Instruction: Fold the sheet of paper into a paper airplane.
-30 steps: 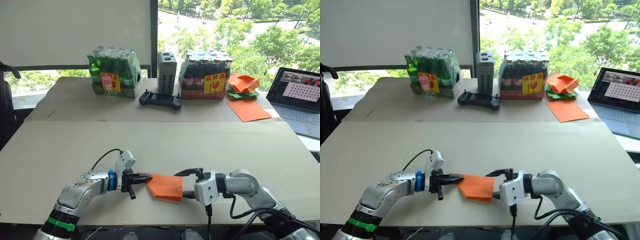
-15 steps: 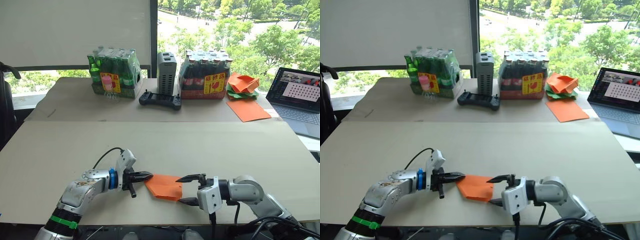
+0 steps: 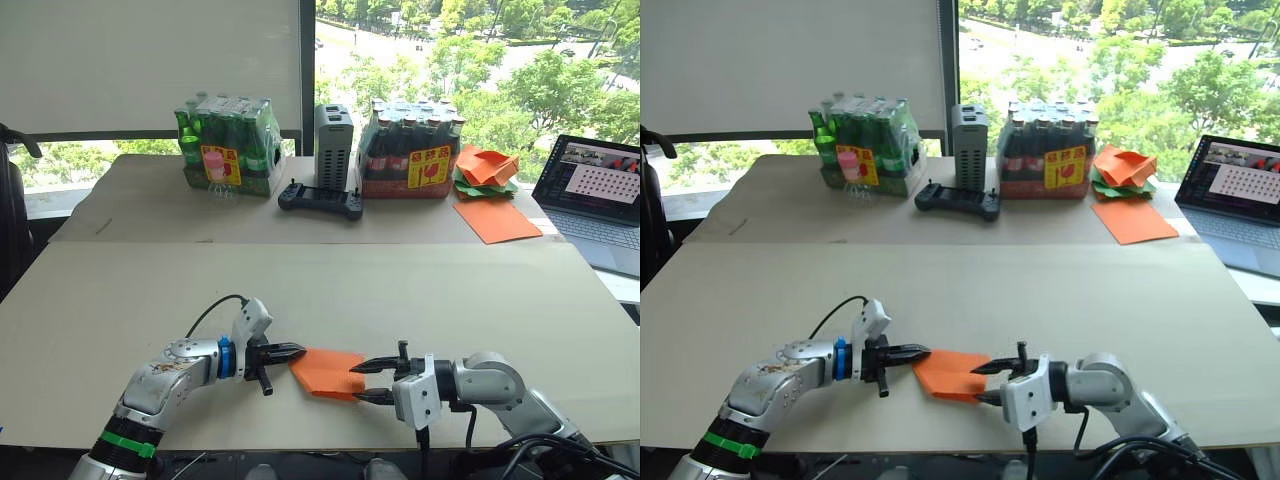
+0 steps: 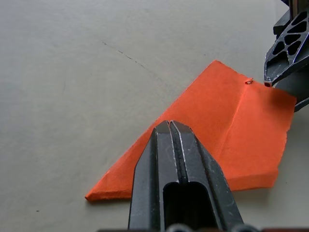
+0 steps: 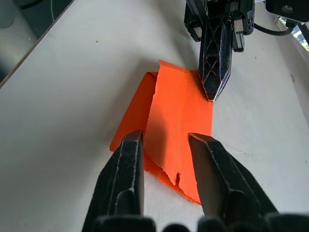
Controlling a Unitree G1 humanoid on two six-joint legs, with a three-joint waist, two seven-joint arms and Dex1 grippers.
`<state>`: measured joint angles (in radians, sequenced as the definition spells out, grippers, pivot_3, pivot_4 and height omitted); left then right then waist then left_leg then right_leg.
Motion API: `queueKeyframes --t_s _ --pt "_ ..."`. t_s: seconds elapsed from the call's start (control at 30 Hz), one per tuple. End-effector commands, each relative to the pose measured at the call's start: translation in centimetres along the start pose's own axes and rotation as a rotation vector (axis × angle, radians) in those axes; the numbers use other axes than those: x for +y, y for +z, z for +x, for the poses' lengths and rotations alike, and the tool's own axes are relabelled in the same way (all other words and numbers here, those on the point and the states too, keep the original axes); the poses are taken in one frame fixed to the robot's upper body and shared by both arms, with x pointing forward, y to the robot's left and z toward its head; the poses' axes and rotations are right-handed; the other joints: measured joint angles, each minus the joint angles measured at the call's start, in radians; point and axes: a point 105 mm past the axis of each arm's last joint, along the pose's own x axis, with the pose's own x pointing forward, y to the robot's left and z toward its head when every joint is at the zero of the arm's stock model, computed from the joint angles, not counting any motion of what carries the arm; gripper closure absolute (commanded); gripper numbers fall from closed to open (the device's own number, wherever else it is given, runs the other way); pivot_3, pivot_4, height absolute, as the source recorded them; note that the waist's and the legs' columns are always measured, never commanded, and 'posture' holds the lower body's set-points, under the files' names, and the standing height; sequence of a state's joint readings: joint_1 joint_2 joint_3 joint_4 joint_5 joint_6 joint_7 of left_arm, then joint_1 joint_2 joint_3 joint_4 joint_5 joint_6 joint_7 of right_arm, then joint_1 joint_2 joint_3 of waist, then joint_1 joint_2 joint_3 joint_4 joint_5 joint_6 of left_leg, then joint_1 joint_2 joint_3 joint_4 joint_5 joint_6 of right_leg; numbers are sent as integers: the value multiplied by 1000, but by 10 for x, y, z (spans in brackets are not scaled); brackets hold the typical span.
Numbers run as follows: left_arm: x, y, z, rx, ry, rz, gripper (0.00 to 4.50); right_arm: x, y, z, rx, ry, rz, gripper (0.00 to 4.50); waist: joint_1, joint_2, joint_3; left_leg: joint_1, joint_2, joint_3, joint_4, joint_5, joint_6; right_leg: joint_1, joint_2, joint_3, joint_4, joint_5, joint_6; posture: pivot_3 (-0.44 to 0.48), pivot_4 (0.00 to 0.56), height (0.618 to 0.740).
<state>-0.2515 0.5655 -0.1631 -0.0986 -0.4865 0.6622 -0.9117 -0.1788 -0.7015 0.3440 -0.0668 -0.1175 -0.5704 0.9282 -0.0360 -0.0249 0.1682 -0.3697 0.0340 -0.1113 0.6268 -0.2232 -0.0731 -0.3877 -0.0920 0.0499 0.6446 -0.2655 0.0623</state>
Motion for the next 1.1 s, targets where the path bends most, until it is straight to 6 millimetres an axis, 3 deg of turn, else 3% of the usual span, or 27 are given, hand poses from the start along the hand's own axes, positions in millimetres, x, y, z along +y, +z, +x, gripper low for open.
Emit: queueKeyframes --t_s 0.03,0.07,0.27,0.8,1.1 --pt "4 -16 -1 61 38 -32 4500 -3 2 -2 -10 -12 -37 4192 0 0 0 0 0 0 0 0 0 0 0 0 0 0 0 0 150 740" --pt "4 -16 -1 61 38 -32 4500 -2 0 -3 -5 -10 -38 4462 0 0 0 0 0 0 0 0 0 0 0 0 0 0 0 0 150 740" --pt "4 -14 -1 58 38 -30 4500 -2 -6 -4 12 -17 19 4462 0 0 0 0 0 0 0 0 0 0 0 0 0 0 0 0 150 740" --pt "2 -12 3 46 34 -31 4500 -26 -8 -5 -26 -117 586 4462 -2 0 0 0 0 0 0 0 0 0 0 0 1 0 0 0 150 740" --pt "2 -11 4 37 35 -31 4500 -38 -7 0 -40 -118 782 4462 -1 0 0 0 0 0 0 0 0 0 0 0 0 0 0 0 150 740"
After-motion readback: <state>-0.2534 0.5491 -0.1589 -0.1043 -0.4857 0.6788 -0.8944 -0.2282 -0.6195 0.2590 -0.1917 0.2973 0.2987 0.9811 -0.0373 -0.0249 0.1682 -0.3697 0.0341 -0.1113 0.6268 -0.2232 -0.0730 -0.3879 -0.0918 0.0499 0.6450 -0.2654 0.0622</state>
